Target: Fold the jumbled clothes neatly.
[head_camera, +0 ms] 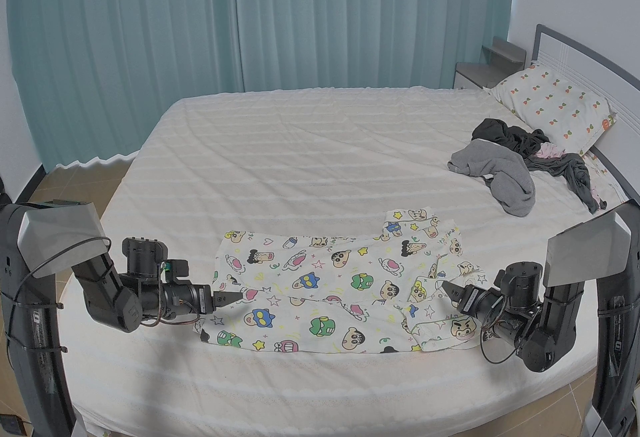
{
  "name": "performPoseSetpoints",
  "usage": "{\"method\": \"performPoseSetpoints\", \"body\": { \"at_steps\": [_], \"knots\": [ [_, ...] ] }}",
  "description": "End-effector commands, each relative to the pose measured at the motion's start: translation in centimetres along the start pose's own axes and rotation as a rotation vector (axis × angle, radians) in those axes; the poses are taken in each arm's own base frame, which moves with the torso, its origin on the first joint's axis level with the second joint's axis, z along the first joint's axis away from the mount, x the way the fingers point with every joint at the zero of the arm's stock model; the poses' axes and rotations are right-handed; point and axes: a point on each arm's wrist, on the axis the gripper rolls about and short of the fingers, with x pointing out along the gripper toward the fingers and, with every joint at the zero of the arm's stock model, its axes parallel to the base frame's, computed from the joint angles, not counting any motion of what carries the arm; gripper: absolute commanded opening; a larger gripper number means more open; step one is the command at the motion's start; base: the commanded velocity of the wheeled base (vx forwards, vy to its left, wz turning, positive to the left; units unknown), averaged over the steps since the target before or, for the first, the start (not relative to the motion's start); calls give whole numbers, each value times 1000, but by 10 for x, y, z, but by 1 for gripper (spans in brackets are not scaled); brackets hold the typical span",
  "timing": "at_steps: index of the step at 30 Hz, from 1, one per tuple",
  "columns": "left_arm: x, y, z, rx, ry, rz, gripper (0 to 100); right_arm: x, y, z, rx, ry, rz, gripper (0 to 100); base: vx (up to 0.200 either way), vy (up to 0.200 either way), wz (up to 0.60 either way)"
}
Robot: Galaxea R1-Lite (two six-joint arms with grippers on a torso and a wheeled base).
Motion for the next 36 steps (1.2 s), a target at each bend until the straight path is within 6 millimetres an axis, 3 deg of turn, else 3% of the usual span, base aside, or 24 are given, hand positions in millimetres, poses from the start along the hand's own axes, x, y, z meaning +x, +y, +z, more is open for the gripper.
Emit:
{"method": "performPoseSetpoints", "body": {
  "at_steps": [1, 21, 22, 36],
  "knots": [
    [14, 9, -4, 12, 22, -1, 100, -6, 7, 2, -2, -11, 23, 100, 0, 0, 0],
    [32, 17, -14, 30, 51, -10, 100, -6, 7, 1, -4, -3, 24, 100, 0, 0, 0],
    [32, 17, -14, 28, 51, -10, 0, -6, 7, 1, -4, -5, 25, 100, 0, 0, 0],
    [28, 18, -18, 11, 60, -6, 0, -5, 7, 0, -4, -3, 24, 100, 0, 0, 0]
  ]
}}
